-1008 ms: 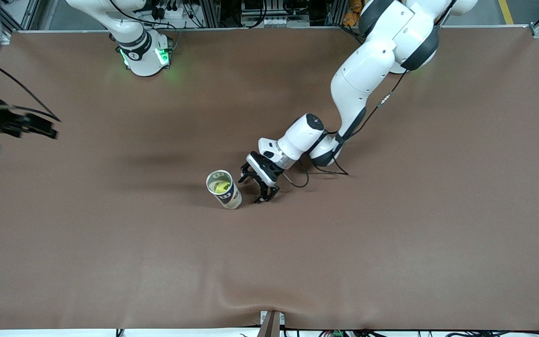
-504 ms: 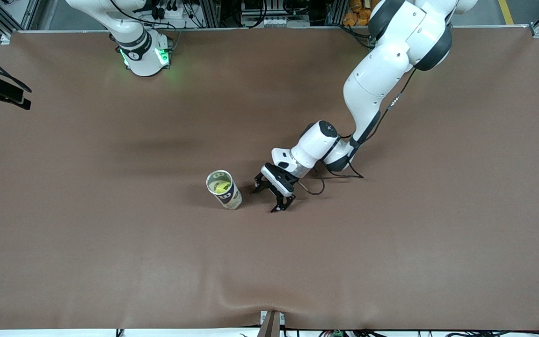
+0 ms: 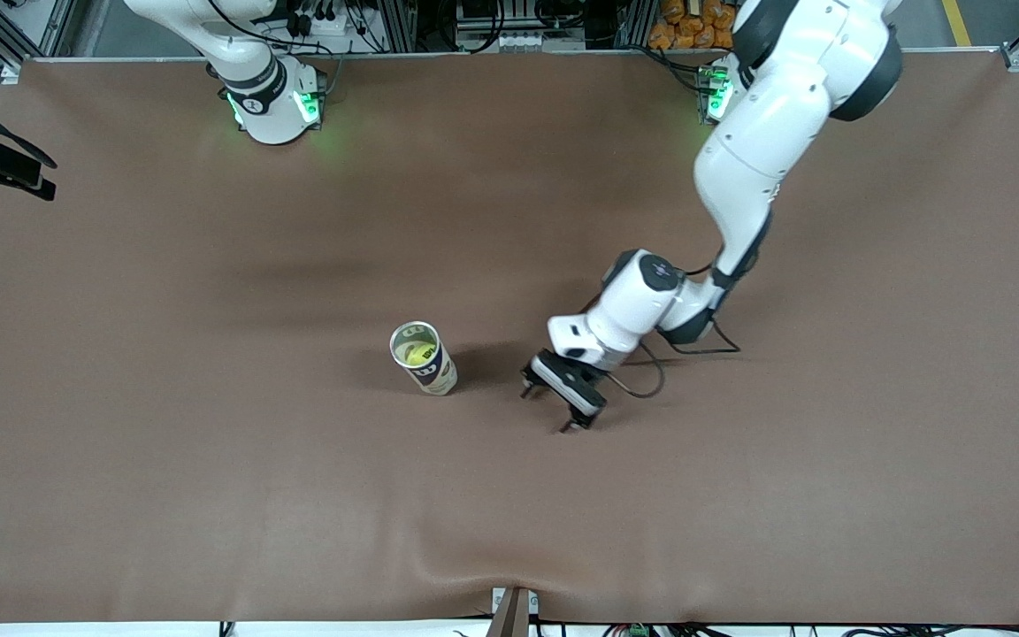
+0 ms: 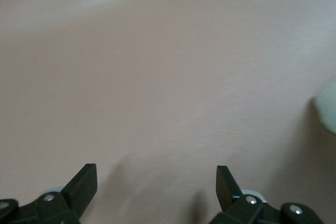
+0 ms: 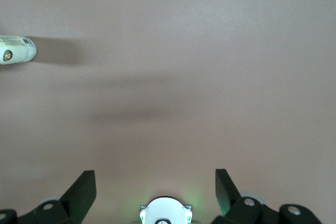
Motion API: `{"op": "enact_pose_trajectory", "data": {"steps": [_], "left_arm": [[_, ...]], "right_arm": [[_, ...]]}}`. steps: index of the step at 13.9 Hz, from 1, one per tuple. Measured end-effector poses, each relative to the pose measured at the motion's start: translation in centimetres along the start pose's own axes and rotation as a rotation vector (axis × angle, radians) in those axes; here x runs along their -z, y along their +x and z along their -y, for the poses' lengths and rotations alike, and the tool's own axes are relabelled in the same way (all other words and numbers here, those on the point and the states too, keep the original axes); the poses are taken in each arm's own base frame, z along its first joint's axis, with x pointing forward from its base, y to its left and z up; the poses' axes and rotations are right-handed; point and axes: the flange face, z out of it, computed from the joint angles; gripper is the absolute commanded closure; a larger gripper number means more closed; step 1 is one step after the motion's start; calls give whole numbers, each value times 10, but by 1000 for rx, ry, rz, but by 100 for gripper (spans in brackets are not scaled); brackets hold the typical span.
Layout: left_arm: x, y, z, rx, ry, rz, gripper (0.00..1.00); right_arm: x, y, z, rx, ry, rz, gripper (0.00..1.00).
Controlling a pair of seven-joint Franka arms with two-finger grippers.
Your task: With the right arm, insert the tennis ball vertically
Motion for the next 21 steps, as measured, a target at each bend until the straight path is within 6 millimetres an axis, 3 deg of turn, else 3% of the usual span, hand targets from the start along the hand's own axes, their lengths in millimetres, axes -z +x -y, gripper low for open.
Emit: {"op": "enact_pose_trajectory", "data": {"steps": [3,5,9,12,15,17,19,21], "left_arm": [[13,5,57,58,41,63,0],[30,23,95,94,64,125,0],[100,78,169,172,123,208,0],[145,88,217,226,167,223,0],[196,100,247,258,204,230,0],[242,107,260,283,219,298,0],[288,119,256,291,230,354,0],[327,132,237,317,235,405,0]], "right_arm": [[5,0,5,9,-3,-10,0],[7,0,9,16,-4,-13,0],[10,1,6,10,-6,-27,0],[13,6,2,4,-41,-65,0],[8,8,-3,-6,-44,-47,0],[6,8,-4,-7,-43,-34,0],[6,8,-3,-5,-43,-34,0],[6,8,-3,-5,-43,-35,0]]}}
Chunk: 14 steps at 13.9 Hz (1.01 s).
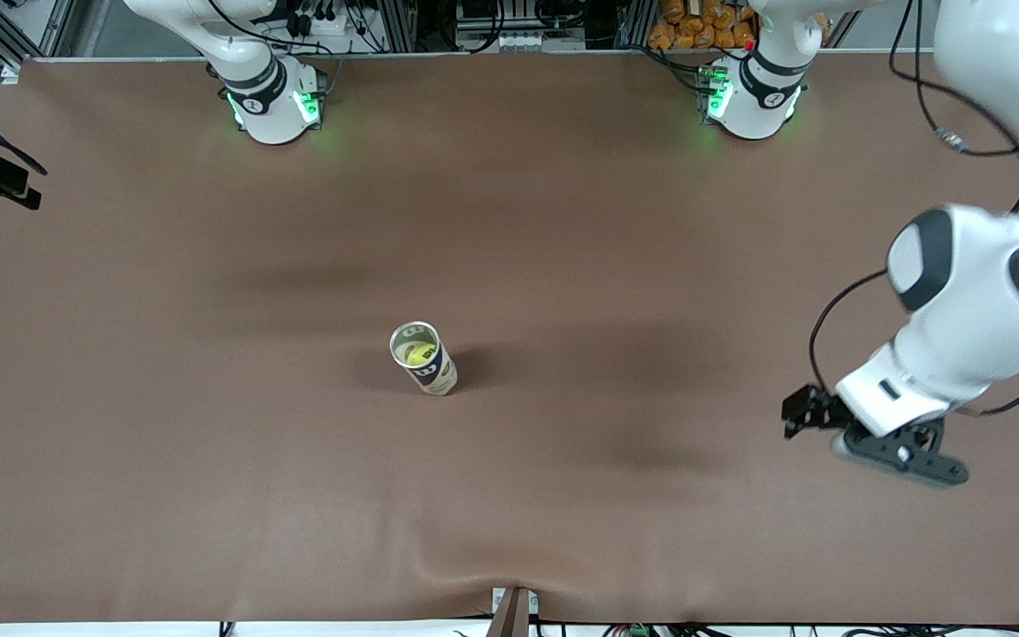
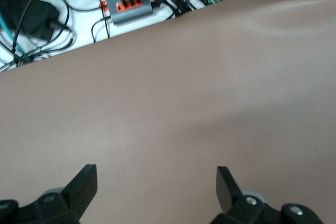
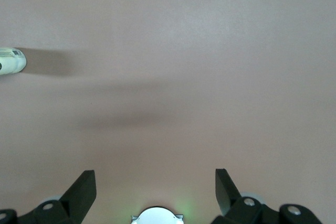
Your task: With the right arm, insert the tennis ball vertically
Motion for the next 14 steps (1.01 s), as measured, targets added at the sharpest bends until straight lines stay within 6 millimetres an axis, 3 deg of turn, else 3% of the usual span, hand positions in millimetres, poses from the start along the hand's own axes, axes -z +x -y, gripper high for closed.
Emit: {"op": "enact_pose_trajectory", "data": {"steps": [3,6,14], "left_arm": [[58,-17,-17,44,22,63,0],[107,-35,-16,57,51,96,0],[178,-72,22,141,100,115,0]], "right_arm": [[0,-1,-7,-13,5,-2,0],[1,-2,-16,-31,8,-3,0],[0,-2,-24,-45,10,-2,0]]}}
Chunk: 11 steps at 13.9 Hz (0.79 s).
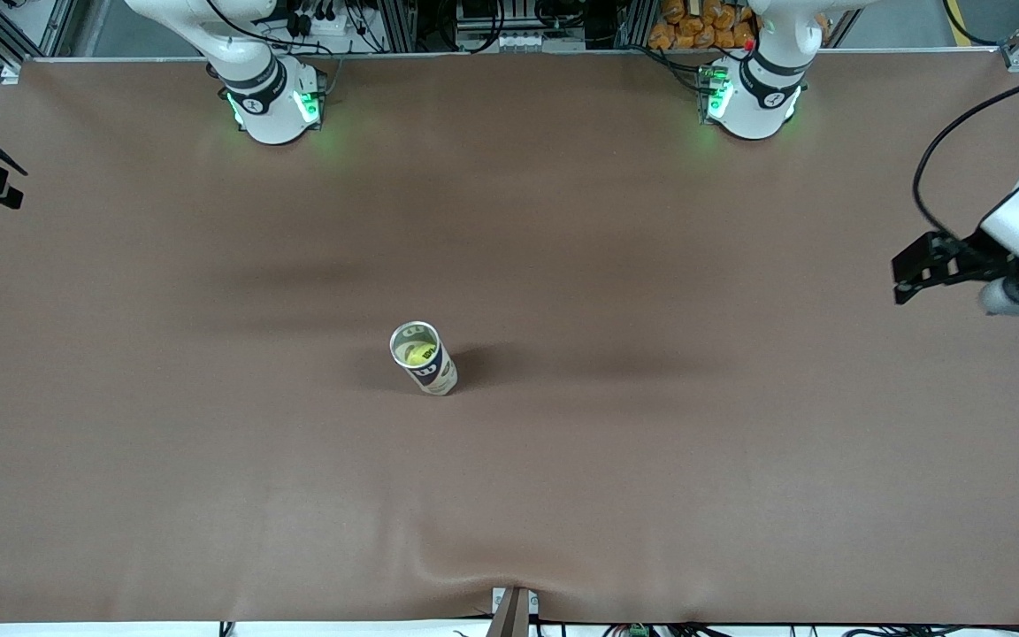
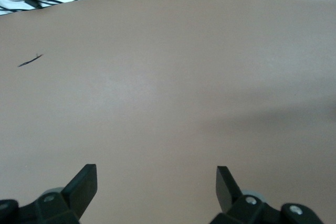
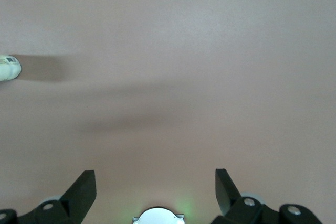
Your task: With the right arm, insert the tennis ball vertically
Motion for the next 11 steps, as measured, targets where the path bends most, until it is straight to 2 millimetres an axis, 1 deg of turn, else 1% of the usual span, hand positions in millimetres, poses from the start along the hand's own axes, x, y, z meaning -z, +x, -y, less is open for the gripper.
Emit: {"op": "enact_pose_trajectory", "data": {"steps": [2,5,8,11], "left_arm": [[9,-13,1,15,-34,28,0],[17,-36,-7,20,-41,51,0],[16,-64,-4,38,-30,77,0],[20,-83,0,47,-31,80,0]], "right_arm": [[0,0,-3,-5,1,0,0],[0,0,-2,-4,1,0,0],[0,0,-2,-3,1,0,0],[0,0,-2,-2,1,-4,0]]}}
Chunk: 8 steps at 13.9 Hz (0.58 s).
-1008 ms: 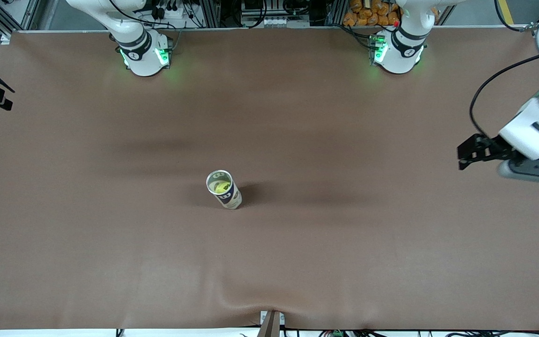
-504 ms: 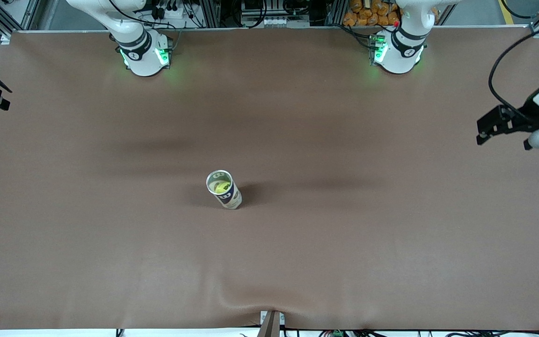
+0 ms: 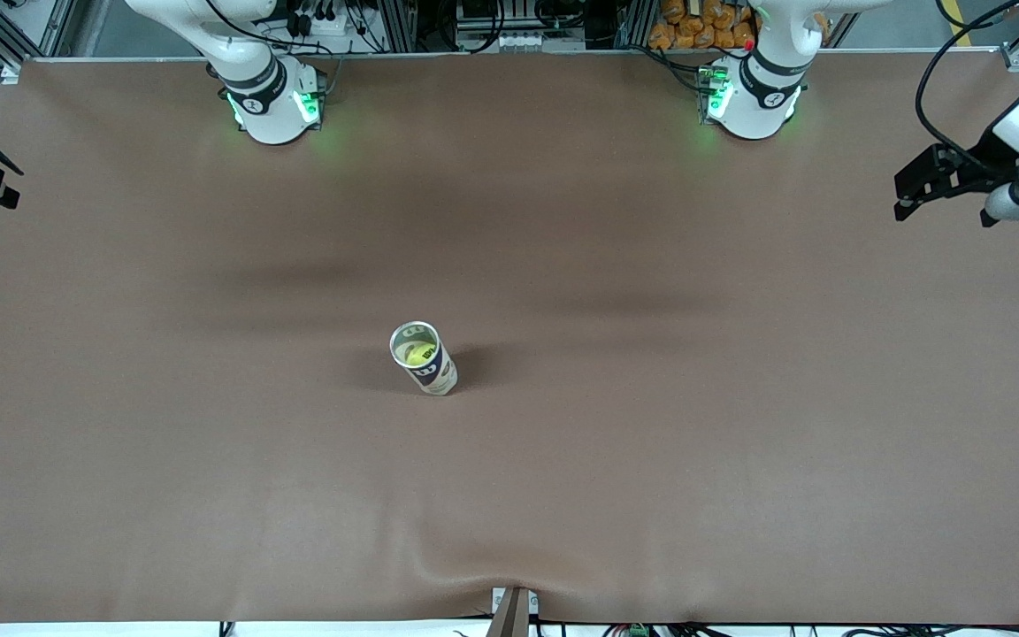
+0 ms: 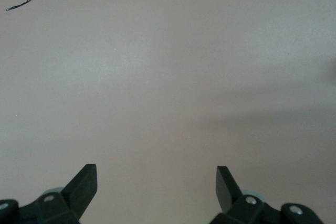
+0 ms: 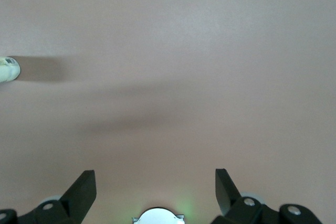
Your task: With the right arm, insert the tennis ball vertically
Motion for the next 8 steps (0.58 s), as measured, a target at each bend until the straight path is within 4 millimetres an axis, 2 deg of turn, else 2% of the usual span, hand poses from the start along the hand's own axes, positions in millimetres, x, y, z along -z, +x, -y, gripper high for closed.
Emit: {"op": "enact_pose_trajectory", "data": {"steps": [5,8], "left_arm": [[10,-28,1,10,4,-9,0],[19,-30,-4,3,4,-26,0]], "right_arm": [[1,2,12,23,-2,-13,0],[3,5,26,49,-5,-30,0]]}}
